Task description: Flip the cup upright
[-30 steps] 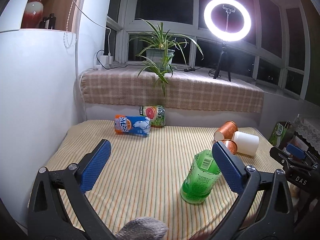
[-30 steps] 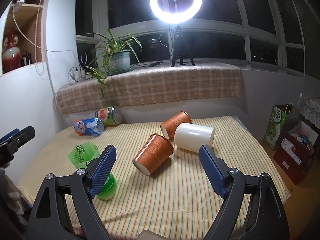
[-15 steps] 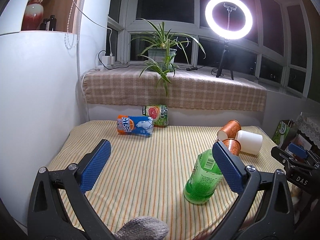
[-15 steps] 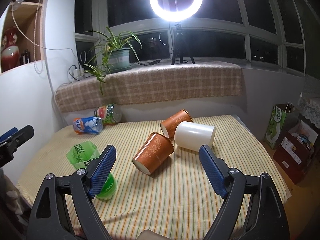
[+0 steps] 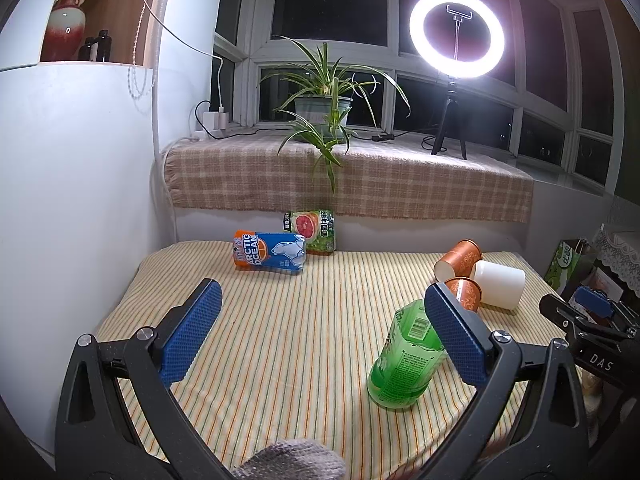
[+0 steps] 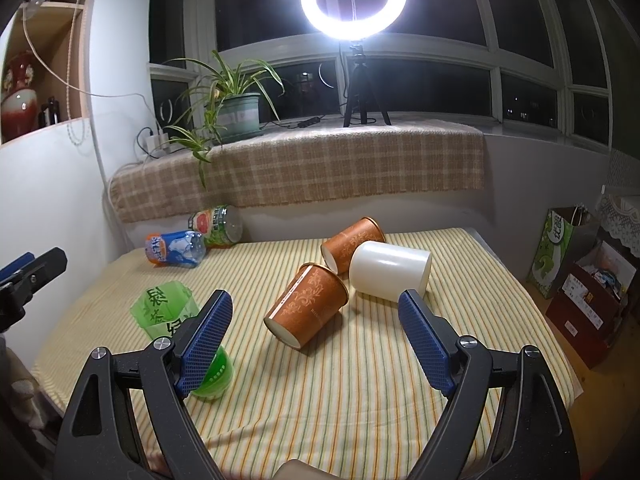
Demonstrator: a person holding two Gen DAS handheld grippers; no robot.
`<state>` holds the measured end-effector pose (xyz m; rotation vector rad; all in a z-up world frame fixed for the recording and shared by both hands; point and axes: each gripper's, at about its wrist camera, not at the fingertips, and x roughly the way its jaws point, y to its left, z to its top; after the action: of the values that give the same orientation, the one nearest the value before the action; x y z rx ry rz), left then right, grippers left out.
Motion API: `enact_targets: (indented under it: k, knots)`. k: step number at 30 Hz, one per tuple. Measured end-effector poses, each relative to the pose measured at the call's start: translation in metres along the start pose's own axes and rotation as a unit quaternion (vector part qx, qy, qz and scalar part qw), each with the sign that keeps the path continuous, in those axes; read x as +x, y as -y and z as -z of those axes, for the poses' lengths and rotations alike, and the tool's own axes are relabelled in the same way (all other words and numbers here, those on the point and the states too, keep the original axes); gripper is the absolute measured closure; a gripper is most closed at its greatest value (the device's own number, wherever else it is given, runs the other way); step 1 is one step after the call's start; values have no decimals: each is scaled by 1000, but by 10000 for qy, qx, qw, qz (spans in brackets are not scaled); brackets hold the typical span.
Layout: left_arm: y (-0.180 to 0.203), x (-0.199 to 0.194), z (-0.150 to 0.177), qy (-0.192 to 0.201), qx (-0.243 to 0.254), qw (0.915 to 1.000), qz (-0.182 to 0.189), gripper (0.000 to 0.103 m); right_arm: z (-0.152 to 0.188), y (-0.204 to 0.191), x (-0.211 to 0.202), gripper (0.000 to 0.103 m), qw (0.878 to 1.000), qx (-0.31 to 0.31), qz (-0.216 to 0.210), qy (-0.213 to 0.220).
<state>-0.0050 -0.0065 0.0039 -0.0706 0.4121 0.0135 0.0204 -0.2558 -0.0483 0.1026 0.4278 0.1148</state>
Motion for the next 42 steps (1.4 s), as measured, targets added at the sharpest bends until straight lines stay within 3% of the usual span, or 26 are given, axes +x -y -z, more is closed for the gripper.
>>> enact_targets:
  k: [42]
  knots:
    - [0,1,0,-6,4,10000,-6,0,6,0,10,18,9996,9,-33,-279]
